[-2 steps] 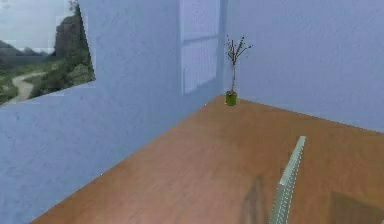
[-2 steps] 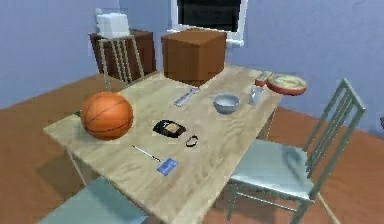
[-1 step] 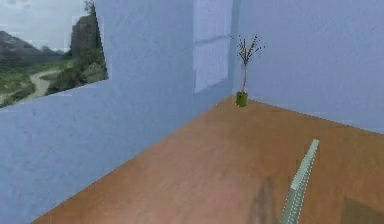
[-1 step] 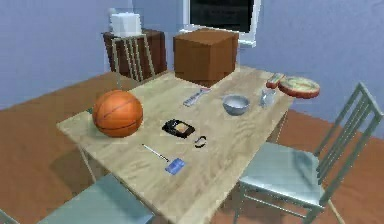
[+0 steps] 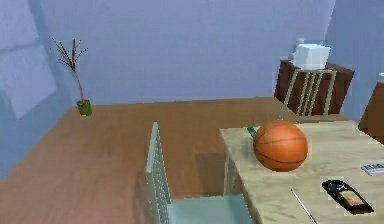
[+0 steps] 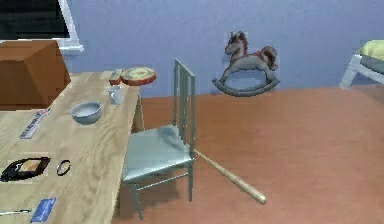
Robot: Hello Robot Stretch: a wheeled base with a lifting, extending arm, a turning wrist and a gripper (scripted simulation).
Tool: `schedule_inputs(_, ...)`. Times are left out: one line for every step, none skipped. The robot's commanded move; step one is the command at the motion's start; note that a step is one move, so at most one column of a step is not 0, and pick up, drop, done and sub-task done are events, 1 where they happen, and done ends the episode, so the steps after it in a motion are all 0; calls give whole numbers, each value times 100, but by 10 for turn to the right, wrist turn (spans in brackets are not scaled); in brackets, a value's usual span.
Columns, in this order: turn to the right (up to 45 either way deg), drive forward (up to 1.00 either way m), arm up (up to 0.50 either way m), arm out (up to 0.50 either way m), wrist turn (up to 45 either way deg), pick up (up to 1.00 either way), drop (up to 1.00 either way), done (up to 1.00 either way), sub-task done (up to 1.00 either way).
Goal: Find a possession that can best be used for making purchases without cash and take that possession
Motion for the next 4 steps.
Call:
schedule_inputs(450, 0, 0, 0, 0, 0, 0, 0, 0)
schedule_inputs(240, 0, 0, 0, 0, 0, 0, 0, 0)
schedule_inputs(0, 15, 0, 0, 0, 0, 0, 0, 0)
schedule_inputs(-450, 0, 0, 0, 0, 0, 0, 0, 0)
